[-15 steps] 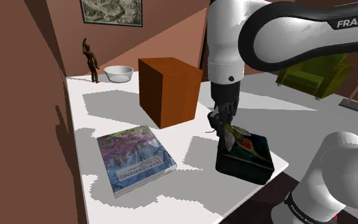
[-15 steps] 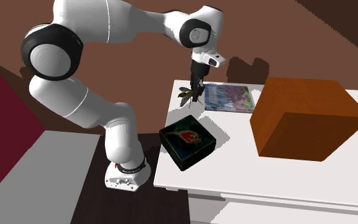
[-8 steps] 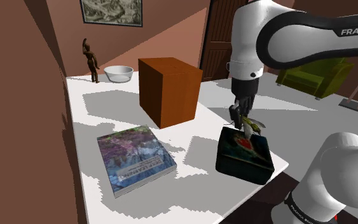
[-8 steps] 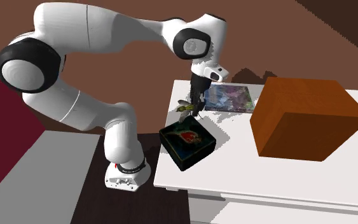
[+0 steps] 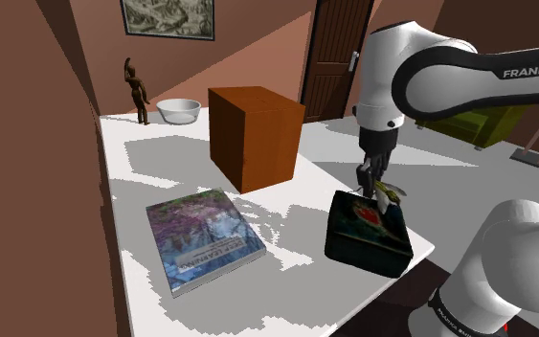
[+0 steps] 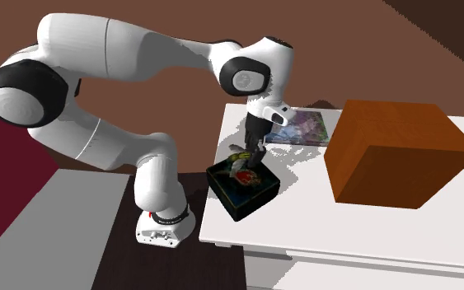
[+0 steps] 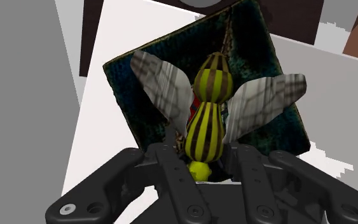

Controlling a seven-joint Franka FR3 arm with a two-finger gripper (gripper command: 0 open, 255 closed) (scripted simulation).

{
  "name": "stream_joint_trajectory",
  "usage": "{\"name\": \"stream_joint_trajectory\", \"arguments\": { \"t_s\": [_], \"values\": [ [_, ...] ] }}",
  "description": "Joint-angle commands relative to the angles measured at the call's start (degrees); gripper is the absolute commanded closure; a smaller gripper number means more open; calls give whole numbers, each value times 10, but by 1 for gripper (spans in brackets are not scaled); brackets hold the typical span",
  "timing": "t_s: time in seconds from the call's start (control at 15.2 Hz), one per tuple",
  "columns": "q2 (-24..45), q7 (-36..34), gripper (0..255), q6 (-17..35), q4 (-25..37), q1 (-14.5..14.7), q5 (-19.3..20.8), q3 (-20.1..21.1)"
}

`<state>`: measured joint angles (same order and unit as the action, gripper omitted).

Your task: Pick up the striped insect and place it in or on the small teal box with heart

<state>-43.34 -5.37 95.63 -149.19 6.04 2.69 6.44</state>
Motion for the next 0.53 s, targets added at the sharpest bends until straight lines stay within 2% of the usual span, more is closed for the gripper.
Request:
{"name": "stream_joint_trajectory", "arguments": {
  "t_s": [0.0,0.46],
  "values": [
    [0,-1,255,16,-16,0,0,0],
    [9,-6,255,68,-58,1,-1,2]
  ]
}}
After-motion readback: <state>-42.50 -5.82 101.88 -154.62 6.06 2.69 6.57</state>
